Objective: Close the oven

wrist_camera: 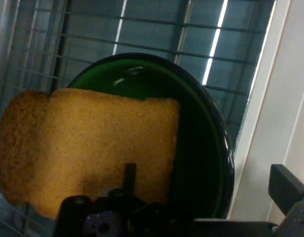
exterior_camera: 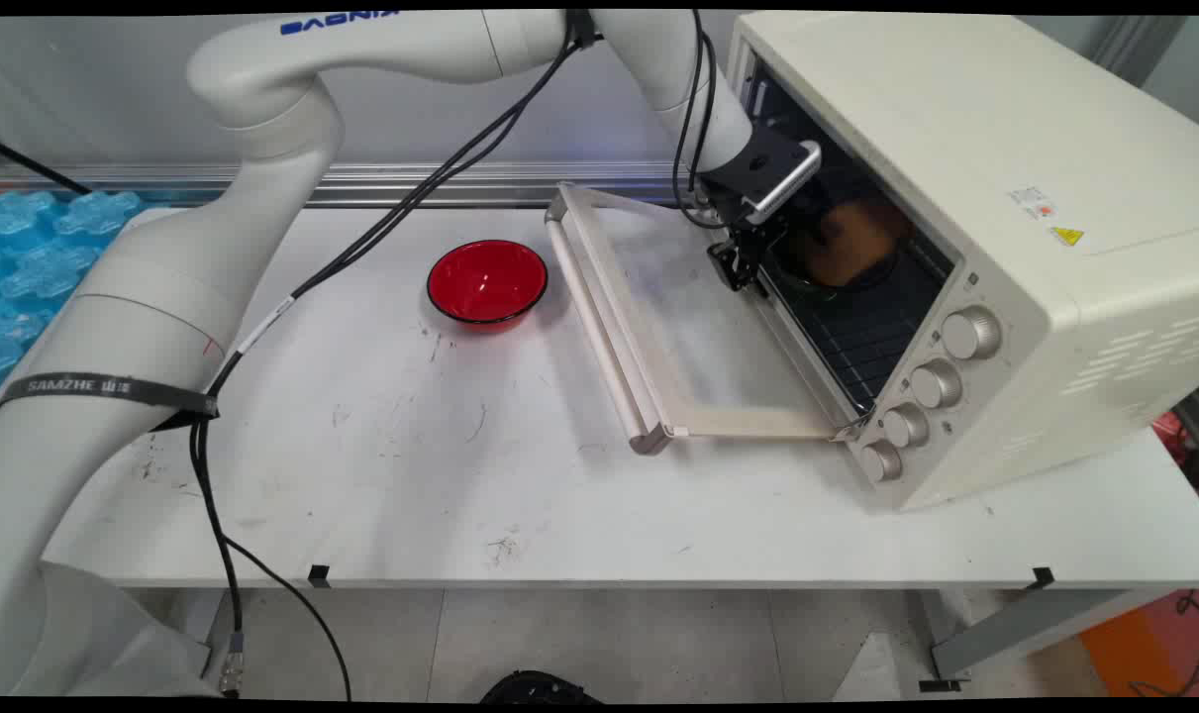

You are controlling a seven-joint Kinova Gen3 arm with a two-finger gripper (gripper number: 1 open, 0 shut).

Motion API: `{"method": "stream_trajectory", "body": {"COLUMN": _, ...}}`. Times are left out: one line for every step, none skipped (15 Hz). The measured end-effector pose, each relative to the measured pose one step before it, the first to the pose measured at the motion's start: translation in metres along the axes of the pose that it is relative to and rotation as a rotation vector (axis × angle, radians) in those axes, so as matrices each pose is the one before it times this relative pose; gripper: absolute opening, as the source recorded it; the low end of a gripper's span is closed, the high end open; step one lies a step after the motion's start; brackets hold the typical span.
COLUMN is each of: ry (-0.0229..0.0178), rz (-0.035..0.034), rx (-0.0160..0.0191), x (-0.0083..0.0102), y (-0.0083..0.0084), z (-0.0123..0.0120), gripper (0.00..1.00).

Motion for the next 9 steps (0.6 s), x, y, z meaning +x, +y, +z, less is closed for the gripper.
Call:
{"method": "stream_trajectory", "body": {"ry": -0.00161, "rz": -0.00402, "rx": 0.00345, "x": 0.00107, "y": -0.00061, "z": -0.00397, "gripper": 1.00}}
{"method": "stream_trajectory", "body": {"ry": -0.00222, "rz": -0.00526, "rx": 0.00365, "x": 0.00097, "y": -0.00055, "z": -0.00436, "gripper": 1.00}}
{"method": "stream_trajectory", "body": {"ry": -0.00141, "rz": -0.00442, "rx": 0.00231, "x": 0.00070, "y": -0.00035, "z": -0.00309, "gripper": 1.00}}
{"method": "stream_trajectory", "body": {"ry": -0.00293, "rz": -0.00922, "rx": 0.00445, "x": 0.00145, "y": -0.00063, "z": -0.00630, "gripper": 1.00}}
{"method": "stream_trajectory", "body": {"ry": -0.00261, "rz": -0.01088, "rx": 0.00473, "x": 0.00144, "y": -0.00053, "z": -0.00635, "gripper": 1.00}}
{"method": "stream_trajectory", "body": {"ry": -0.00185, "rz": -0.00841, "rx": 0.00278, "x": 0.00088, "y": -0.00014, "z": -0.00436, "gripper": 1.00}}
{"method": "stream_trajectory", "body": {"ry": -0.00294, "rz": -0.01851, "rx": 0.00458, "x": 0.00139, "y": 0.00011, "z": -0.00763, "gripper": 1.00}}
{"method": "stream_trajectory", "body": {"ry": -0.00162, "rz": -0.01154, "rx": 0.00324, "x": 0.00105, "y": -0.00004, "z": -0.00484, "gripper": 1.00}}
{"method": "stream_trajectory", "body": {"ry": -0.00230, "rz": -0.02263, "rx": 0.00459, "x": 0.00141, "y": 0.00032, "z": -0.00776, "gripper": 1.00}}
